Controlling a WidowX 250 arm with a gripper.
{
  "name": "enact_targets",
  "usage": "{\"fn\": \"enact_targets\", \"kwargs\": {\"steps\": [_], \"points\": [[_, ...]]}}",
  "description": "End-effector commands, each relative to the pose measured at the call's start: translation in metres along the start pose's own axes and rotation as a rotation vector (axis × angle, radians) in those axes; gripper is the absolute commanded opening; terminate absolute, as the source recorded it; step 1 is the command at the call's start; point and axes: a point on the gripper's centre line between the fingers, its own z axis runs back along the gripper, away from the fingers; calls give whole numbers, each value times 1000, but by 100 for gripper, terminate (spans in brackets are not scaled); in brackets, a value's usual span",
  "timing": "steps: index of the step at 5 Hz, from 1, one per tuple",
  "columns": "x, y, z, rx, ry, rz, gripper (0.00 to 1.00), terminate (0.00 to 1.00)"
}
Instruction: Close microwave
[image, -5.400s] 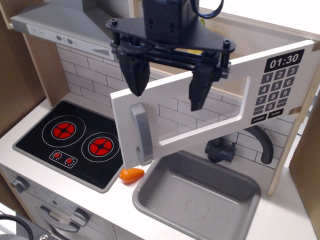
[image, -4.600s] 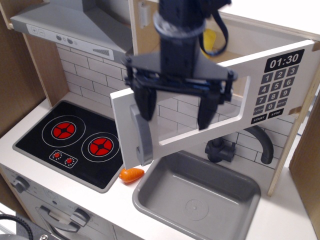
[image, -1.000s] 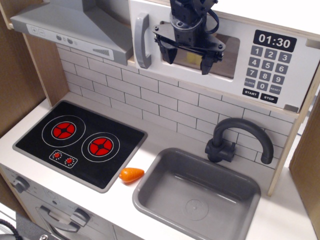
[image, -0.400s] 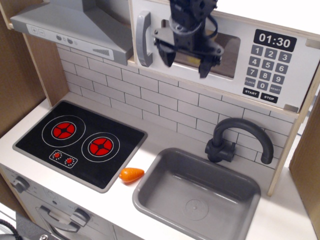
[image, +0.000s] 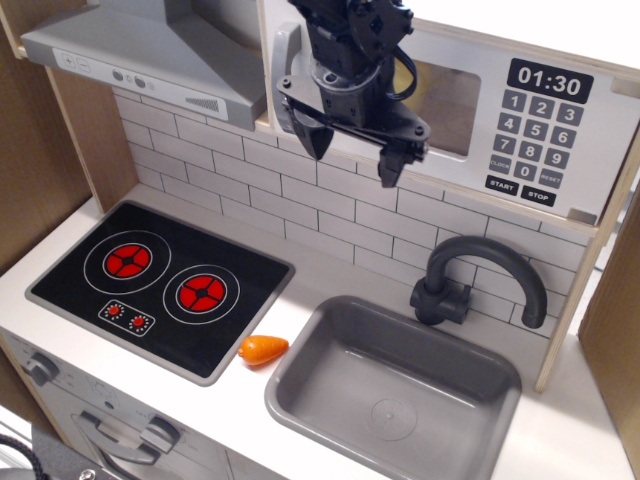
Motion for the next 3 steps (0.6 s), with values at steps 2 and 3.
{"fn": "enact_targets", "kwargs": {"steps": [2, 3], "points": [[-14, -8, 42, -34, 88, 48, 100, 0], [-14, -8, 42, -34, 88, 48, 100, 100]]}}
